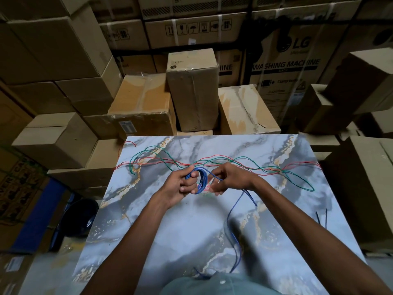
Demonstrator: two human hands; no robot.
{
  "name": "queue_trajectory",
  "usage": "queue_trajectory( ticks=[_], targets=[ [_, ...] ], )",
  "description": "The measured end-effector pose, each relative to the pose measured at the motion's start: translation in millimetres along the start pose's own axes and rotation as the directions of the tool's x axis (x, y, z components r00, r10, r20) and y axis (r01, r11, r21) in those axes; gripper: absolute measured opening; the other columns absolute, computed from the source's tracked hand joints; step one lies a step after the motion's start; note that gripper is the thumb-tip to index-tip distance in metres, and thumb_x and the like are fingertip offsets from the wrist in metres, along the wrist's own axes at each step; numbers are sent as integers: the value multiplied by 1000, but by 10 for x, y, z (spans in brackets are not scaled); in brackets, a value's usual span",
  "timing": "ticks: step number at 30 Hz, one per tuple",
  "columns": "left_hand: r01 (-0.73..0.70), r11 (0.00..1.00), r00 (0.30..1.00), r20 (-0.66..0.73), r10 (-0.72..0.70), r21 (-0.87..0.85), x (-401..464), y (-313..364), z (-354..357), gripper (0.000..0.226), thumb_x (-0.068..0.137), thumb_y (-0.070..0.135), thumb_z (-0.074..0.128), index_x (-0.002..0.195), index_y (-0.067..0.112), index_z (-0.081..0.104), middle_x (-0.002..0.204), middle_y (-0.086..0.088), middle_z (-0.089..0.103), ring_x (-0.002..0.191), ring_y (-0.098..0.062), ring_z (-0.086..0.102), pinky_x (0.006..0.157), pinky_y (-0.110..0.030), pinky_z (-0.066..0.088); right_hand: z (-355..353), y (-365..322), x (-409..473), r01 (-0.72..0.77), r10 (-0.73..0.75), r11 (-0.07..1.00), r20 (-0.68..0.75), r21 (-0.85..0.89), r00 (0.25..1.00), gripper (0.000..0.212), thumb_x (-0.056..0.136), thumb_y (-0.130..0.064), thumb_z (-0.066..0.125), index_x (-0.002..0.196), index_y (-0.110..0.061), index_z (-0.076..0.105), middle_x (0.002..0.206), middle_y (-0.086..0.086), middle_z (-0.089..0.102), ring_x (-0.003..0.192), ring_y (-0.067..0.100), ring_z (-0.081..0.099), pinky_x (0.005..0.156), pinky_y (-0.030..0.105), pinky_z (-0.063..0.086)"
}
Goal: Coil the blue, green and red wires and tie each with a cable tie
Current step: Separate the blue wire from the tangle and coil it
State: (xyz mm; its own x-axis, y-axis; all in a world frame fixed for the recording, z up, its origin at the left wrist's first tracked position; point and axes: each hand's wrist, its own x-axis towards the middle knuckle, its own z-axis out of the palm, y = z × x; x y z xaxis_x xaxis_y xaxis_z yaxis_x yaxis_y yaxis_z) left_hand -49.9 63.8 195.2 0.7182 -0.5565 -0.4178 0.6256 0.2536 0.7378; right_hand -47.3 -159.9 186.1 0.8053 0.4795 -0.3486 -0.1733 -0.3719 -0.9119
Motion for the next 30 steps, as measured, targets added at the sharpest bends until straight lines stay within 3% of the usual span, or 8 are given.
queue_trajectory(
  ticks=[5,9,12,15,20,23,26,30],
  targets=[
    [-45,992,998,-37,41,-115,63,47,-39,31,99,28,42,72,13,46,42,10,20,33,-7,20,49,-25,34,-93,-71,-15,-29,26,991,-20,-130,999,15,94,-12,72,96,2,75,73,13,73,63,18,67,66,24,56],
    [-110,959,992,-80,92,-263,130,90,-125,32,96,27,45,67,14,50,39,9,23,31,-7,21,45,-24,35,-131,-112,-97,20,-21,1000,28,15,999,18,93,-19,73,94,-1,72,72,12,66,74,24,61,67,25,48],
    [-141,938,989,-94,117,-316,136,153,-164,30,95,28,45,69,15,48,39,9,23,30,-7,20,44,-25,35,-154,-112,-128,44,-40,993,-36,109,999,43,90,-54,68,79,-12,74,68,17,49,61,22,46,60,31,39],
    [-154,937,987,-100,129,-313,104,210,-191,28,95,28,46,70,15,46,39,9,23,30,-7,20,44,-25,34,-214,-25,-119,32,7,954,-130,299,991,79,93,-79,40,78,-6,68,60,7,38,55,18,29,55,32,21],
    [-215,912,974,-142,175,-350,51,252,-212,31,96,26,42,68,15,46,38,8,23,30,-8,18,42,-25,33,-251,178,-112,-76,93,720,13,689,996,83,95,-74,35,92,2,68,62,9,44,47,11,20,52,27,9],
    [-323,841,940,-252,231,-433,20,320,-330,30,93,26,44,64,16,47,38,7,23,36,-11,7,40,-23,31,-222,332,-144,-71,68,604,37,794,997,83,85,-78,56,109,0,69,70,5,42,51,10,17,51,25,10],
    [-372,859,897,-373,235,-352,-1,331,-489,37,101,27,39,66,17,43,36,7,21,29,-9,14,38,-23,28,-156,387,-178,13,65,713,-84,701,994,53,69,-54,88,94,-9,75,62,-4,27,49,6,19,46,20,12],
    [-284,956,870,-397,292,78,-14,252,-460,42,105,29,41,64,15,42,37,7,20,30,-8,15,39,-24,26,-107,293,-119,89,70,762,-218,641,973,22,95,-33,62,87,-12,63,60,-4,24,50,7,20,43,17,18]
  ],
)
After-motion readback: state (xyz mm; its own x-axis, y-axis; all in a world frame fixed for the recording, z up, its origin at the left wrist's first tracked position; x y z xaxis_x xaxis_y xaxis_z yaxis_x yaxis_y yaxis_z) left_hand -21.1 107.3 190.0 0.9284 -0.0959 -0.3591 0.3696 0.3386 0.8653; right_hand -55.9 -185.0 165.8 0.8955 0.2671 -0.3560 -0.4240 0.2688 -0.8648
